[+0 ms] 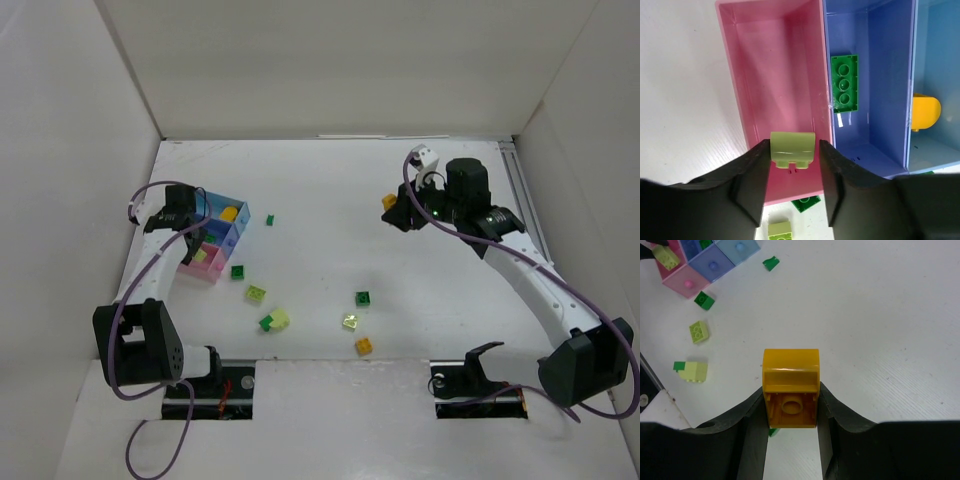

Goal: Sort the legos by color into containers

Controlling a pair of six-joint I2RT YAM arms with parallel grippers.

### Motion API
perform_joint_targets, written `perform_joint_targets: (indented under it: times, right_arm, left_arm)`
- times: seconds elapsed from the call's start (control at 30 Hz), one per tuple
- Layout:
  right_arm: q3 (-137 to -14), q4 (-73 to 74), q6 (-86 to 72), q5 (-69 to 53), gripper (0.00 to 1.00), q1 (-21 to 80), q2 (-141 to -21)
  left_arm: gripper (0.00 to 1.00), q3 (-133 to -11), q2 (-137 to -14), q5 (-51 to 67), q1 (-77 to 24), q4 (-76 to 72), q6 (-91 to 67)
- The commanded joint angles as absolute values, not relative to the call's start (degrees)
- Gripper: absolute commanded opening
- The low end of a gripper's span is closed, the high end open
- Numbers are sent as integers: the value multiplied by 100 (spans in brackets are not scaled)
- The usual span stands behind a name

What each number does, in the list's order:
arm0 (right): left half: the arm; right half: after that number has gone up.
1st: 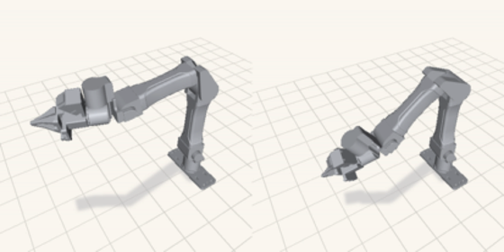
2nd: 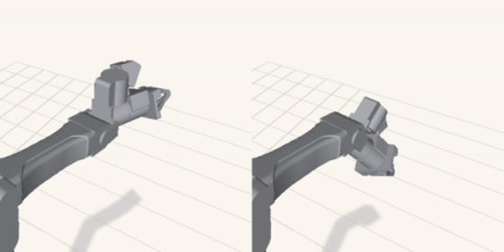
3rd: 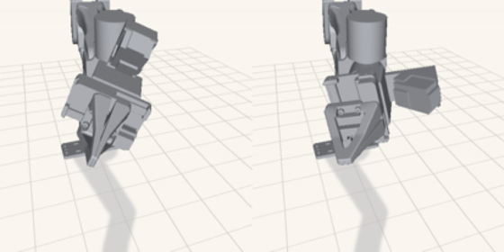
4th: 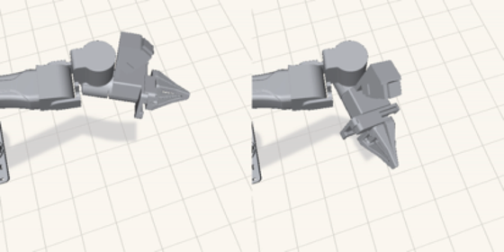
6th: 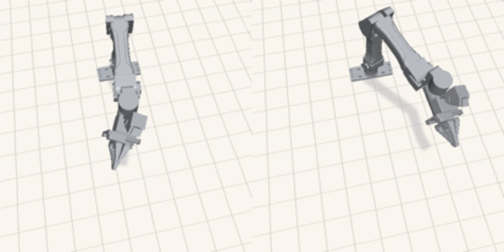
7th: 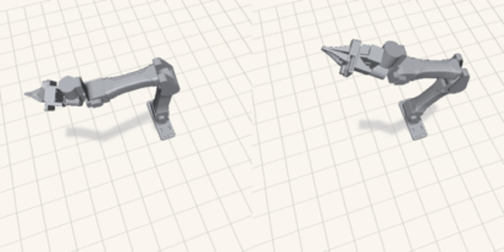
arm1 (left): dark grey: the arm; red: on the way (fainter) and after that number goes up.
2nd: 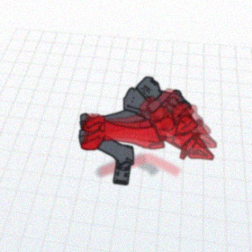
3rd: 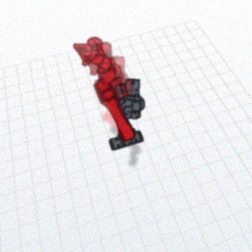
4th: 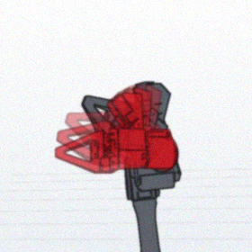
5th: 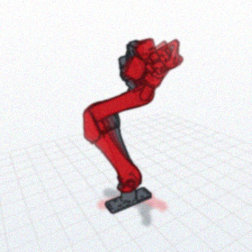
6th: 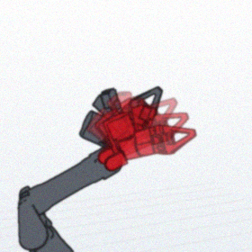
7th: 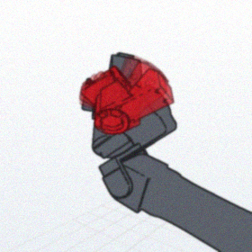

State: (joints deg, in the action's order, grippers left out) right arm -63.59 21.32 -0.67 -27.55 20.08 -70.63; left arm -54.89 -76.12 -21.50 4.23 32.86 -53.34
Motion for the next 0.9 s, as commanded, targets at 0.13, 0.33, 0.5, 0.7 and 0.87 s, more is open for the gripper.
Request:
perform_joint_targets:
  times: [0.13, 0.33, 0.5, 0.7, 0.87]
  right_arm:
    - [-6504, 2206, 0, -2689, 0, 2065, -6987]
    - [-6451, 2258, 0, -2628, 0, 2065, -6803]
    - [-6398, 2259, 0, -2628, 0, 2065, -6750]
    - [-6346, 2259, 0, -2628, 0, 2065, -6697]
    - [-6293, 2259, 0, -2628, 0, 2065, -6697]
  left_arm:
    - [48, -5660, -7506, -2163, 439, 3305, -5361]
    - [62, -5660, -7392, -2162, 439, 3305, -5361]
    - [70, -5660, -7216, -2162, 439, 3305, -5309]
    - [96, -5660, -7058, -1995, 439, 3305, -5177]
    - [100, -5660, -6935, -1724, 439, 3095, -4844]
